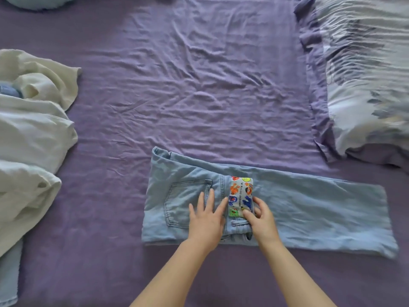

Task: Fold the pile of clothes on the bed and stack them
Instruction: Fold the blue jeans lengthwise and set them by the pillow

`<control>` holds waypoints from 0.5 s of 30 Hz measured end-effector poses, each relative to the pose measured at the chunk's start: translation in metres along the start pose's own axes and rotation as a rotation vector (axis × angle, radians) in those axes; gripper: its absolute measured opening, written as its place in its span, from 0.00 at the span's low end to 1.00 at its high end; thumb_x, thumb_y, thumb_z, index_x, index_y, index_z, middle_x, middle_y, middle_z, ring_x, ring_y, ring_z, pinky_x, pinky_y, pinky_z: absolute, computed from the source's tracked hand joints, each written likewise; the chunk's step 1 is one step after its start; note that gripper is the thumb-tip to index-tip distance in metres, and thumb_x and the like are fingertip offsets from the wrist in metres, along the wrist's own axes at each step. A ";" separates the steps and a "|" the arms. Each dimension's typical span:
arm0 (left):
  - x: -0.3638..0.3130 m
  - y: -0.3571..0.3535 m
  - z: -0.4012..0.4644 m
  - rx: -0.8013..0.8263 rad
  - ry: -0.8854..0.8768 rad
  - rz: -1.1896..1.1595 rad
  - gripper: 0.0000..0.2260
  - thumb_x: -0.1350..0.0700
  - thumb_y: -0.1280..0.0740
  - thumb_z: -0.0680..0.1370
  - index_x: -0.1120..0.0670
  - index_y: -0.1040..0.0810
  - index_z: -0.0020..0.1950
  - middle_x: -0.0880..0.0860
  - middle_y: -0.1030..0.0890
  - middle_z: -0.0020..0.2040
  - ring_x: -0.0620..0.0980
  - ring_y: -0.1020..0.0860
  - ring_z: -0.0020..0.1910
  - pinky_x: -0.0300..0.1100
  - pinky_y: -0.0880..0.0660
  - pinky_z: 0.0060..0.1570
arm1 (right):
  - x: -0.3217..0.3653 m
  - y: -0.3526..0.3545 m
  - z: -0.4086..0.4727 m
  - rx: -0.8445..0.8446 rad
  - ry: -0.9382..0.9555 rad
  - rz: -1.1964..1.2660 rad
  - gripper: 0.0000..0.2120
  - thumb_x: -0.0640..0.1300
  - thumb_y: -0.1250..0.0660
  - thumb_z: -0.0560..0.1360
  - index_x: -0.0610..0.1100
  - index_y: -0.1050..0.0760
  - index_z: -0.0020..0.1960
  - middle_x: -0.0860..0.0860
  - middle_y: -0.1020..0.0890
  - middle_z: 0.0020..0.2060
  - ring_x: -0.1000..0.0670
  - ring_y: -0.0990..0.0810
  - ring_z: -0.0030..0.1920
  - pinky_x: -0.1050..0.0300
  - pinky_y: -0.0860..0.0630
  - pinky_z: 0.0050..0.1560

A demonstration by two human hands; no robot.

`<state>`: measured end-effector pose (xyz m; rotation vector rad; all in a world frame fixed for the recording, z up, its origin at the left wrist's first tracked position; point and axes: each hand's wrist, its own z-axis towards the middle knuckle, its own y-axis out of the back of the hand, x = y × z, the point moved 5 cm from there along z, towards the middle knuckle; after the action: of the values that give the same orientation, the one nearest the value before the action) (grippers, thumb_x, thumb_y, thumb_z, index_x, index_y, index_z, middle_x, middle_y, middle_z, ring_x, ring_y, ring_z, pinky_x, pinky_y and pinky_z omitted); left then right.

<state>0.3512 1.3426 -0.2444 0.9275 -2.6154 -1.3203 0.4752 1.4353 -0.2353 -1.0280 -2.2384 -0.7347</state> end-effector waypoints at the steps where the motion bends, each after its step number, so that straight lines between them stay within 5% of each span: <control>1: 0.000 -0.005 0.003 0.024 0.012 0.025 0.29 0.48 0.47 0.83 0.39 0.63 0.76 0.52 0.67 0.77 0.58 0.65 0.76 0.63 0.57 0.72 | -0.001 0.003 0.001 -0.041 0.034 -0.146 0.26 0.34 0.36 0.77 0.43 0.37 0.72 0.44 0.24 0.64 0.50 0.23 0.58 0.54 0.28 0.59; 3: 0.001 -0.011 0.006 0.055 0.018 0.070 0.29 0.46 0.47 0.83 0.39 0.64 0.76 0.52 0.66 0.78 0.59 0.64 0.76 0.64 0.56 0.72 | 0.003 0.001 -0.001 -0.087 0.193 -0.529 0.31 0.37 0.36 0.77 0.46 0.43 0.76 0.47 0.36 0.73 0.46 0.34 0.70 0.53 0.36 0.67; 6: 0.001 -0.010 0.009 0.058 -0.007 0.024 0.30 0.45 0.44 0.82 0.39 0.61 0.77 0.51 0.63 0.78 0.57 0.61 0.77 0.62 0.53 0.73 | -0.001 -0.013 -0.001 0.048 0.356 -0.924 0.31 0.47 0.37 0.79 0.53 0.47 0.77 0.49 0.53 0.78 0.46 0.51 0.76 0.51 0.42 0.72; 9: 0.016 0.005 0.006 -0.043 -0.029 -0.097 0.30 0.49 0.41 0.81 0.42 0.54 0.78 0.50 0.56 0.79 0.53 0.54 0.77 0.53 0.45 0.72 | -0.013 -0.011 0.006 0.132 0.197 -1.121 0.30 0.56 0.42 0.80 0.55 0.51 0.77 0.51 0.53 0.78 0.47 0.55 0.77 0.47 0.40 0.71; 12: 0.057 0.027 -0.005 -0.289 0.157 -0.201 0.28 0.51 0.40 0.81 0.47 0.47 0.78 0.53 0.49 0.78 0.53 0.49 0.76 0.49 0.45 0.72 | -0.008 -0.011 0.009 0.104 0.121 -1.192 0.31 0.57 0.41 0.79 0.54 0.51 0.77 0.48 0.56 0.78 0.45 0.57 0.77 0.46 0.44 0.72; 15: 0.108 0.039 -0.015 -0.383 0.435 -0.353 0.31 0.51 0.36 0.79 0.50 0.46 0.78 0.56 0.48 0.78 0.57 0.48 0.75 0.51 0.45 0.72 | 0.014 -0.030 -0.002 -0.045 0.355 -1.226 0.33 0.50 0.33 0.76 0.49 0.44 0.77 0.40 0.52 0.77 0.39 0.53 0.77 0.40 0.43 0.72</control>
<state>0.2492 1.2907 -0.2272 1.4479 -1.8542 -1.4178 0.4443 1.4234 -0.2319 0.5855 -2.3434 -1.2937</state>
